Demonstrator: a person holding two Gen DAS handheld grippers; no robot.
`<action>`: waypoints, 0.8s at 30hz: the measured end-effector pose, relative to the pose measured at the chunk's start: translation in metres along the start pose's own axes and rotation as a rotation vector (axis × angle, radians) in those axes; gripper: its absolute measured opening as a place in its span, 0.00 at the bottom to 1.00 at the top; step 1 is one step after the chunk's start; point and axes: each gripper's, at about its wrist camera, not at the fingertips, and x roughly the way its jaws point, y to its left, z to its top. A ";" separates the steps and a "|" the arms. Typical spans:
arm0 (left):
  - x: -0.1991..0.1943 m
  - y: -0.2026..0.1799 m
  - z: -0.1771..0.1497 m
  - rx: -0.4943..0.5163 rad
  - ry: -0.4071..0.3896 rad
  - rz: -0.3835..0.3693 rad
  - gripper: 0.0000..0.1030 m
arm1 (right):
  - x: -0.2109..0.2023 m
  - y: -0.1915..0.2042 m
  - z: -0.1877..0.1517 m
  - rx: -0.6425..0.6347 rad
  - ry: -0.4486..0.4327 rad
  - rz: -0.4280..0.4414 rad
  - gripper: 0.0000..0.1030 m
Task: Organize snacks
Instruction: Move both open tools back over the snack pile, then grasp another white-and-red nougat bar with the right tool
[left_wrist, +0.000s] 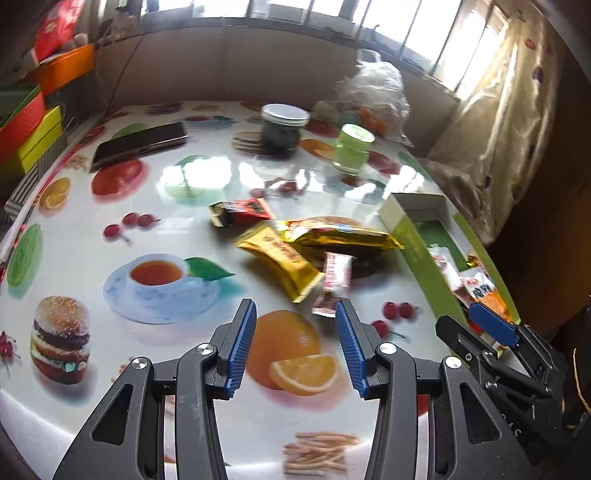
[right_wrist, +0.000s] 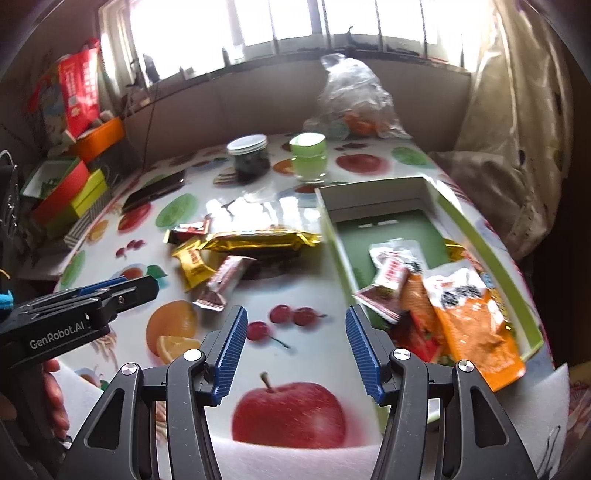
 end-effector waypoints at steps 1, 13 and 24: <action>0.000 0.005 0.000 -0.011 -0.001 0.007 0.45 | 0.002 0.003 0.001 -0.005 0.003 0.001 0.54; 0.008 0.040 -0.004 -0.066 0.028 0.016 0.45 | 0.046 0.030 0.015 -0.013 0.072 0.052 0.54; 0.015 0.054 -0.004 -0.095 0.051 -0.005 0.45 | 0.080 0.038 0.027 0.015 0.111 0.050 0.54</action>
